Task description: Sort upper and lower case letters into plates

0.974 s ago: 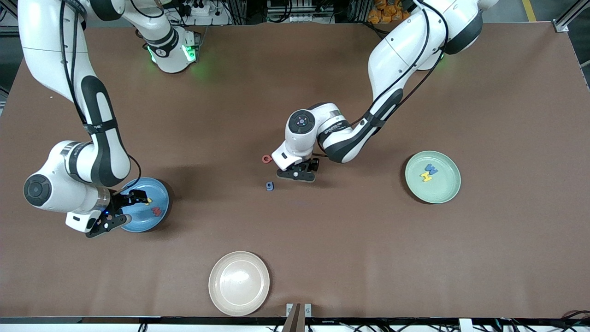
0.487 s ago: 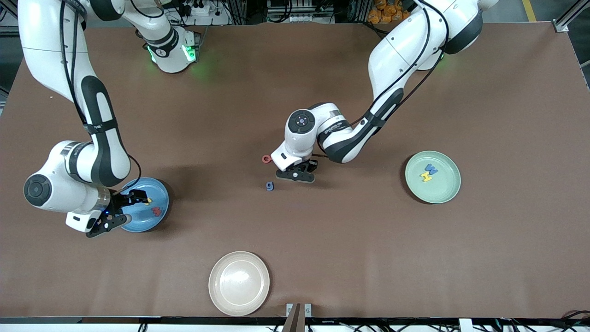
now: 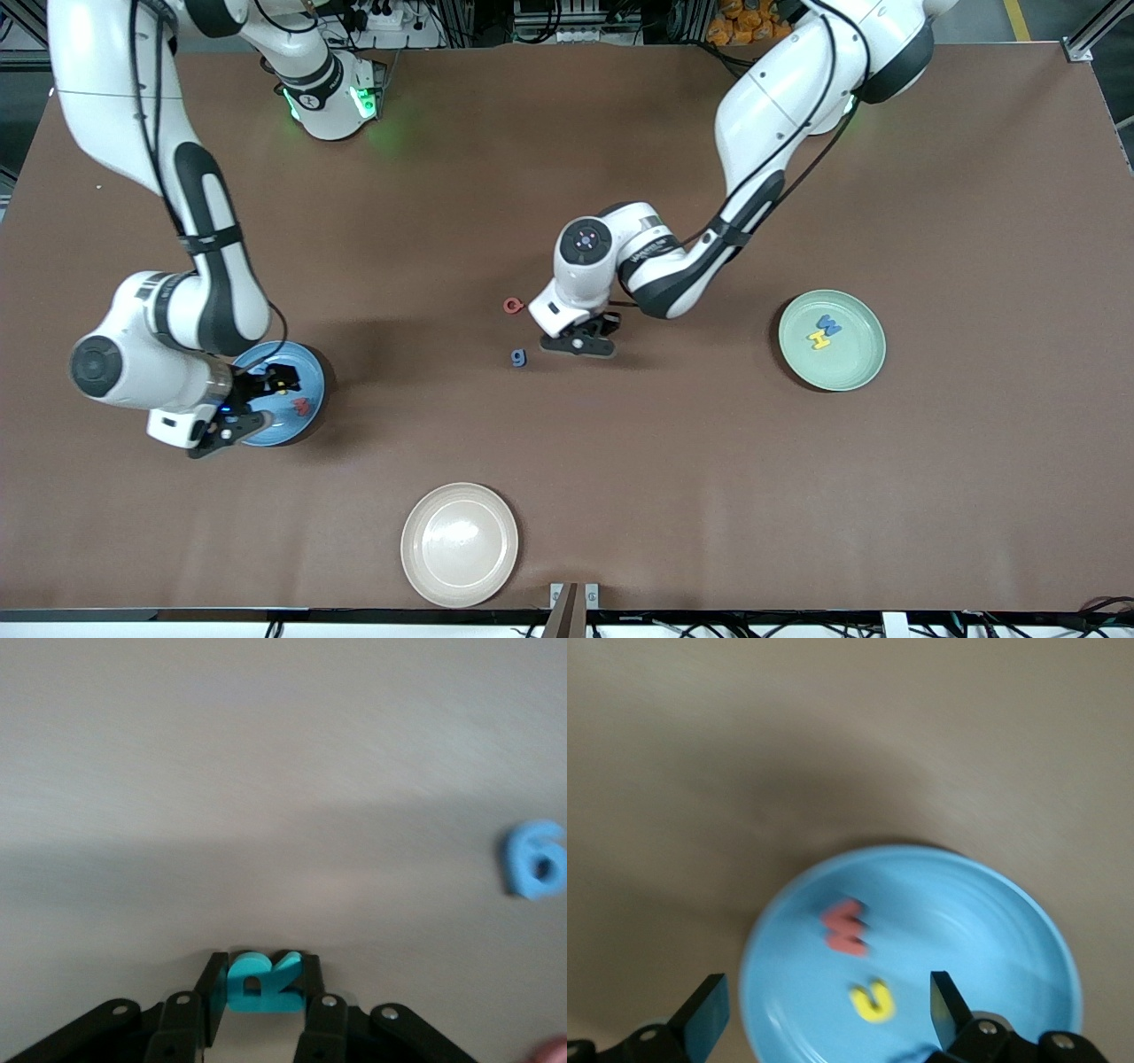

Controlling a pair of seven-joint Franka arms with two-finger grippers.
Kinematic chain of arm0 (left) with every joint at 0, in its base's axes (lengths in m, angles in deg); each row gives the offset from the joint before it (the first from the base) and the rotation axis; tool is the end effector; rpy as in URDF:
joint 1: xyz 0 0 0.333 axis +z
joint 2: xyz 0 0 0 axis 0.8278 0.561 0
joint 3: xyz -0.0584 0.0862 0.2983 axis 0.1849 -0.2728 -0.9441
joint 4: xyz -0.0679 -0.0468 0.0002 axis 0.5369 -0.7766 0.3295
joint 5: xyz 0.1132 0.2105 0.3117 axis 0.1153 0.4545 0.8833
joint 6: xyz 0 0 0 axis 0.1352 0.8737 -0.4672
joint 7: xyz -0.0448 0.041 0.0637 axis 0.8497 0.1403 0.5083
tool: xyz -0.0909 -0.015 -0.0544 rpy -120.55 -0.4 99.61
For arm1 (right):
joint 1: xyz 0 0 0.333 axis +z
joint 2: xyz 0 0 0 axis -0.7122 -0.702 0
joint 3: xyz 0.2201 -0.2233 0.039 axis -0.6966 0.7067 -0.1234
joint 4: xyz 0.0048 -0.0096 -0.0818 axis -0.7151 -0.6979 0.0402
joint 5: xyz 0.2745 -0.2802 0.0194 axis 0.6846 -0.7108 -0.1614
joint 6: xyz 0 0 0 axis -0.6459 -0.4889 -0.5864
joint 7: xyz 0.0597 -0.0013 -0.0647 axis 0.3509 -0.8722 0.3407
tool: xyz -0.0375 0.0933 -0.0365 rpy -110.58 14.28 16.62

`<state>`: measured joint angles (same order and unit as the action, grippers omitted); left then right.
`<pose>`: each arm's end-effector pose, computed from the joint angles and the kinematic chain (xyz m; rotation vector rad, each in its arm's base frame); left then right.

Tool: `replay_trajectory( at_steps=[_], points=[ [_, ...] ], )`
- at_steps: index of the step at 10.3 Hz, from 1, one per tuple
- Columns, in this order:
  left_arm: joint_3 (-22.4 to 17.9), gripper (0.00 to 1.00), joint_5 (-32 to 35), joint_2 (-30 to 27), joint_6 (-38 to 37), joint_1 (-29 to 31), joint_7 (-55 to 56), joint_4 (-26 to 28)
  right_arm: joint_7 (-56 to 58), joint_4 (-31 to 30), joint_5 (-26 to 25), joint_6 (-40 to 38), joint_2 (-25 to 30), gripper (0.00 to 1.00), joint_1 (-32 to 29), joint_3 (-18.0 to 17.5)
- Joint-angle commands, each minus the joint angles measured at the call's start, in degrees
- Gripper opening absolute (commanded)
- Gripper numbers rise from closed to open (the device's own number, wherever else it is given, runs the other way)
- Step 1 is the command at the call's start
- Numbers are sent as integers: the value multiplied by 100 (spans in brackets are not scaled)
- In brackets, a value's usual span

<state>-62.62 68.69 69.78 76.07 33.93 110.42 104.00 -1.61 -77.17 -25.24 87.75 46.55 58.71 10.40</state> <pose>0.5284 -0.4883 0.1946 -3.1339 0.1100 -0.0454 0.6790 0.0336 0.2485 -2.9631 -0.7712 0.0925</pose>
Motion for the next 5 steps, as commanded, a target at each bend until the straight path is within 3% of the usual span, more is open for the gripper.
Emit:
replay_trajectory(
  at_steps=[1, 5],
  points=[
    [510, 0, 85, -491, -904, 706, -4, 167, -276, 110, 17, -1, 15, 100, 374, -6],
    [1232, 0, 85, -931, -2170, 1946, -57, 395, -1777, 163, -53, -2, -29, 100, 1497, 3]
  ],
)
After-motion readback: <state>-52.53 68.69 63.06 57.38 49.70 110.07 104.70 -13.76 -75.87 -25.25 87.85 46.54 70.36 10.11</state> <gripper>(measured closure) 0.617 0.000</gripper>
